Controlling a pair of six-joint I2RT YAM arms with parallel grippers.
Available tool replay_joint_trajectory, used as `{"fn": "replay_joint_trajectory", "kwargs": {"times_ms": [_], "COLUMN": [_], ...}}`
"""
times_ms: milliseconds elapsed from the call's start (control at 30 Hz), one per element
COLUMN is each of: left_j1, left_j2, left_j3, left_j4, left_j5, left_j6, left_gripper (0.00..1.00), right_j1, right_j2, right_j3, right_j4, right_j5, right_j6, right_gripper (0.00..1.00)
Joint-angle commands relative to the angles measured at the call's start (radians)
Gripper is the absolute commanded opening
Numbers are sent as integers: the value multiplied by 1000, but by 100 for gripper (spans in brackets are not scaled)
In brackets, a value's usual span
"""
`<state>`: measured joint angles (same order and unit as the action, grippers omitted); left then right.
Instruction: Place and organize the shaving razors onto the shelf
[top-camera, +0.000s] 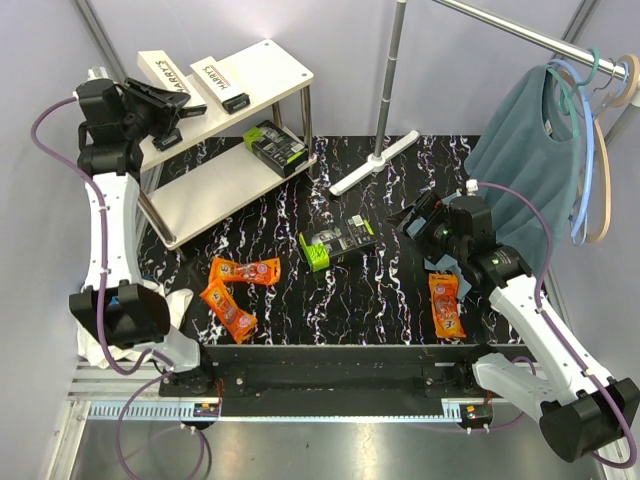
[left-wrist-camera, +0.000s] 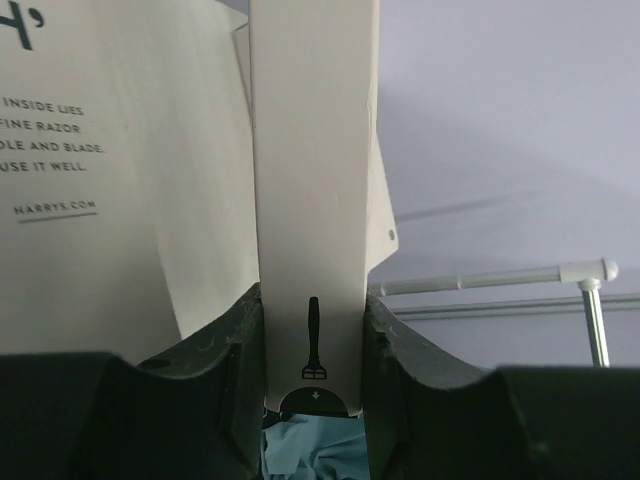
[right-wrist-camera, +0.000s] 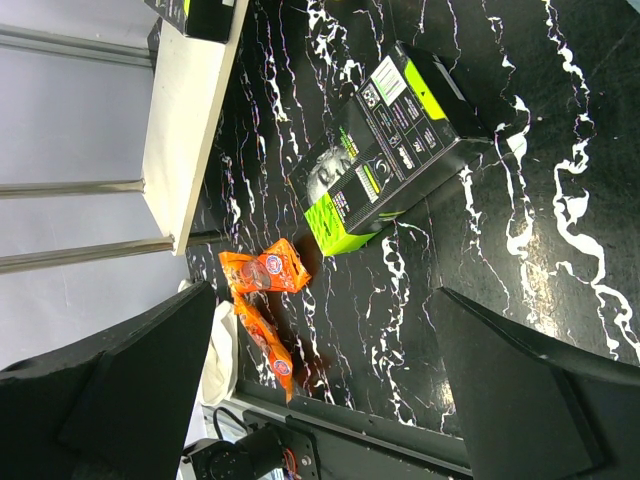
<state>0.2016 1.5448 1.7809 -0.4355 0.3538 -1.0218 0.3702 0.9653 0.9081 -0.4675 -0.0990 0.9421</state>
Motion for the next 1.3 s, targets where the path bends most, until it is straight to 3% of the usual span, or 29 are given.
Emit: {"fn": "replay_joint_trajectory", "kwargs": {"times_ms": [0, 200, 667, 1267], "left_j1": [4, 4, 5, -10], "left_j2": [15, 60, 80, 52], "left_j3": [66, 138, 140, 133], "left_j4": [30, -2, -5, -3], "left_j5": [-13, -19, -12, 10], "left_j6": [11, 29, 45, 46], "left_gripper": [29, 37, 49, 53], "right_j1": [1, 1, 1, 1], "right_j2": [-5, -11, -13, -10], "right_j3": [-3, -3, -5, 0], "right_j4": [41, 40, 36, 36], "right_j5": [-11, -11, -13, -18], "right_j6": [-14, -14, -17, -20], "right_gripper": [100, 100, 100, 100]}}
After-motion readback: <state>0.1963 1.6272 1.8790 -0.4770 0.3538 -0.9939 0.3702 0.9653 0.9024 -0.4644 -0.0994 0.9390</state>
